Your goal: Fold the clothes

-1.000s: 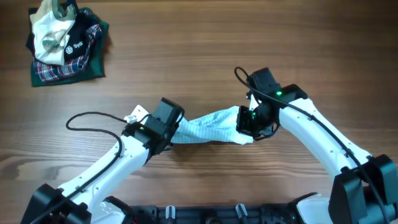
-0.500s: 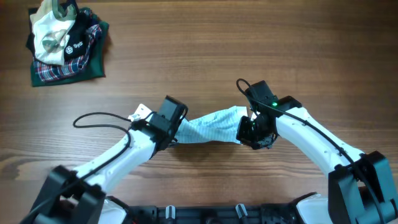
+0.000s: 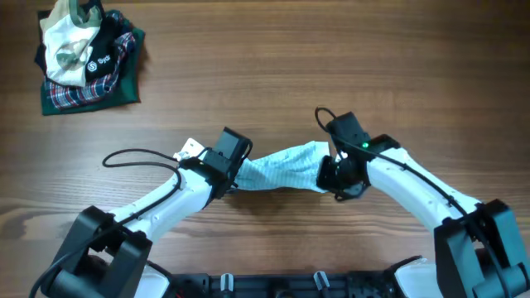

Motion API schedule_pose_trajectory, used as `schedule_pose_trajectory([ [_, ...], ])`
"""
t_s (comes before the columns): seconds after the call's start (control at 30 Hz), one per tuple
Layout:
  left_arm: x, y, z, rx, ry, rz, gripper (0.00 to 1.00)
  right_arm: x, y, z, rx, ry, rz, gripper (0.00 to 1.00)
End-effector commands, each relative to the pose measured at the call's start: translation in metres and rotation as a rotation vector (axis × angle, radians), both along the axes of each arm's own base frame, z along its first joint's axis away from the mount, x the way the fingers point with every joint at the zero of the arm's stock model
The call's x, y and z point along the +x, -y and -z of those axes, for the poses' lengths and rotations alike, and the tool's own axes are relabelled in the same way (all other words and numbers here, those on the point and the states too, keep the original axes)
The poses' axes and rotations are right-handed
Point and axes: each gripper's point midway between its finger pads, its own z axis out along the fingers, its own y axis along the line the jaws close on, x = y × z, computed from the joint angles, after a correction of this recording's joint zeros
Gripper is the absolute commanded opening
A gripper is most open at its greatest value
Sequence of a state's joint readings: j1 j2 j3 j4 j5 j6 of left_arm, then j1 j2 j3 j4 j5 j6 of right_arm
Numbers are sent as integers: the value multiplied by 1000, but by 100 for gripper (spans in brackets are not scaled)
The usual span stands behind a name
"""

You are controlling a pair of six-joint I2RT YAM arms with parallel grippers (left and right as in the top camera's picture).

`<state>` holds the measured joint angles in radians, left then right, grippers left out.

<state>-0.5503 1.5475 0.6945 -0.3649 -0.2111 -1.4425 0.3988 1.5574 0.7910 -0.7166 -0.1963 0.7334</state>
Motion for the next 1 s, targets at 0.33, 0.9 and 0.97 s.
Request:
schedule_pose_trajectory([
  [0.33, -5, -8, 11, 34, -25, -18, 4, 6, 1, 10, 3, 72, -2, 25],
  [0.9, -7, -9, 11, 41, -35, -18, 4, 29, -7, -25, 37, 119, 120, 4],
  [0.97, -7, -9, 11, 41, -35, -18, 4, 35, -9, -36, 49, 122, 177, 4],
])
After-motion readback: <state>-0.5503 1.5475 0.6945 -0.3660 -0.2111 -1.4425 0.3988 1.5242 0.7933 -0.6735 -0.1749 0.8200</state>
